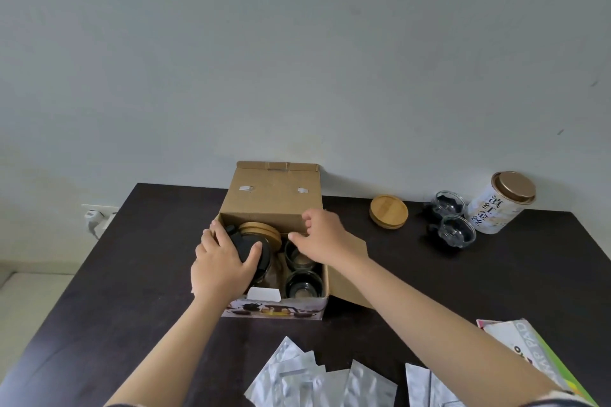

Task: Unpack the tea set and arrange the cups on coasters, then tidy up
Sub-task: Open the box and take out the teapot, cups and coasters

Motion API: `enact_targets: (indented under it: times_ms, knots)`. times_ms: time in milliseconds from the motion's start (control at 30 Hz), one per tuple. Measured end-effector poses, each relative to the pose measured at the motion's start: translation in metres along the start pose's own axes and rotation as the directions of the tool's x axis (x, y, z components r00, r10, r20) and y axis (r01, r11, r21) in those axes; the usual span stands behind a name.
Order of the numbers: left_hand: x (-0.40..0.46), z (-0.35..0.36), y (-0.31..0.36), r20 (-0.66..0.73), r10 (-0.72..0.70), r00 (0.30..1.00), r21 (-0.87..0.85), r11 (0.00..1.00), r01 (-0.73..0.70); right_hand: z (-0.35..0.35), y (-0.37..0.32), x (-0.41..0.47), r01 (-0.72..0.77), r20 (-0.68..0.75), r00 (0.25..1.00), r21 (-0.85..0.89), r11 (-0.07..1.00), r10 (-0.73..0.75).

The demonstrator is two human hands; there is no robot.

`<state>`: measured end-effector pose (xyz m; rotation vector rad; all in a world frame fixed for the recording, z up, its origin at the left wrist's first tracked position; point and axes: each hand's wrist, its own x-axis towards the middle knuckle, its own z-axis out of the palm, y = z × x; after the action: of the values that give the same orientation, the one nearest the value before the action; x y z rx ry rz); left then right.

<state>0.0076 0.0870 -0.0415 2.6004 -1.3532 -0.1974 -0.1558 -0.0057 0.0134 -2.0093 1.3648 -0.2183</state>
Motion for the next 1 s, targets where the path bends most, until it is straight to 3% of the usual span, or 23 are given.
enact_targets:
  times_ms: [167, 467, 633, 1000]
  knots:
    - [0.001, 0.001, -0.003, -0.011, 0.011, 1.0, -0.004, 1.0, -0.011, 0.021, -0.012, 0.013, -0.001, 0.09, 0.995, -0.336, 0.942, 0.033]
    - [0.0, 0.006, -0.004, -0.017, 0.019, 1.0, -0.007, 1.0, -0.019, 0.04, -0.012, 0.037, 0.022, 0.171, 0.981, -0.569, 0.822, 0.092]
    - [0.002, 0.007, -0.005, -0.018, 0.017, 1.0, -0.008, 1.0, -0.017, 0.039, -0.015, 0.037, 0.043, 0.182, 0.98, -0.593, 0.804, 0.082]
    - [0.003, 0.006, -0.006, -0.022, 0.023, 0.999, -0.013, 1.0, -0.023, 0.041, -0.011, 0.029, 0.042, 0.086, 0.996, -0.457, 0.888, -0.002]
